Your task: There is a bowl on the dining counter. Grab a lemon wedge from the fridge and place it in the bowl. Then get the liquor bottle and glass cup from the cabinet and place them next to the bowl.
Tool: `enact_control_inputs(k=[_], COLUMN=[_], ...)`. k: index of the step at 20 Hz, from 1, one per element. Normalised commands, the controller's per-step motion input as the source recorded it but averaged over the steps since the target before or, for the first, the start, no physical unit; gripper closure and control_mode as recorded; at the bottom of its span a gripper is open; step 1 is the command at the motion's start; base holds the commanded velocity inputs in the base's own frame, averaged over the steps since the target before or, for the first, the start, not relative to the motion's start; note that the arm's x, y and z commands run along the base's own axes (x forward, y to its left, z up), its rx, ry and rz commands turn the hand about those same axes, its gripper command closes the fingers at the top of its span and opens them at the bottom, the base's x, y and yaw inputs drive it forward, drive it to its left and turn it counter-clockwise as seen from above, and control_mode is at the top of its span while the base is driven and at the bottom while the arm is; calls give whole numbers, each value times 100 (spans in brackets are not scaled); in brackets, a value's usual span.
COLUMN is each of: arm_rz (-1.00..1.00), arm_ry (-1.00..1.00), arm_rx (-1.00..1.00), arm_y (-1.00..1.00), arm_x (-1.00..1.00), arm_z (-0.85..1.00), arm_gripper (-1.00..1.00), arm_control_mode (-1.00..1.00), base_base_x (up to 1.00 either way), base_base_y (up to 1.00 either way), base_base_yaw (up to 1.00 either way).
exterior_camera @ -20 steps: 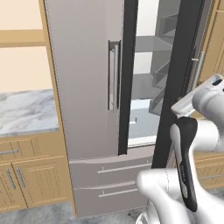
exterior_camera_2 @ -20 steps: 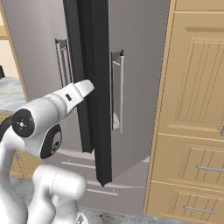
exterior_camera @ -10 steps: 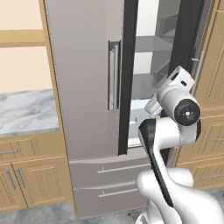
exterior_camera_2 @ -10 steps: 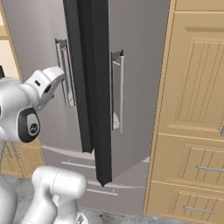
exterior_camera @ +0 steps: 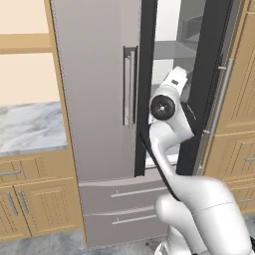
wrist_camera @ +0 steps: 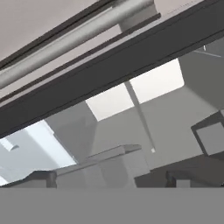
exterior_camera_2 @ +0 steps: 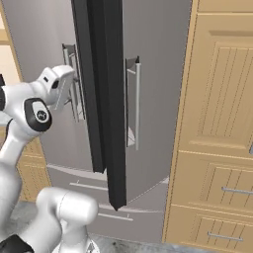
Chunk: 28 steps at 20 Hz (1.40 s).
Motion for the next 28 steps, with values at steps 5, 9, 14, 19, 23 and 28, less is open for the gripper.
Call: enact_control_inputs(k=[5,9,14,19,23,28], arm_rz=[-20,-20,-15,-9,-9,-6], arm_ry=[2,0,0,0,0,-3], arm_rx=[-11,-7,-1,0,0,0], arm_y=[-16,-39,-50,-55,-59,-62], arm_x=[54,27,14,-1,-20,-43], arm_z=[-3,-1,0,0,4,9], arm_gripper=[-100,-100,-100,-100,-100,-100], arm_control_mode=[-100,-100,-100,-100,-100,-100], base_base_x=[0,0,0,0,0,0], base_base_y=[0,0,0,0,0,0], base_base_yaw=[0,0,0,0,0,0])
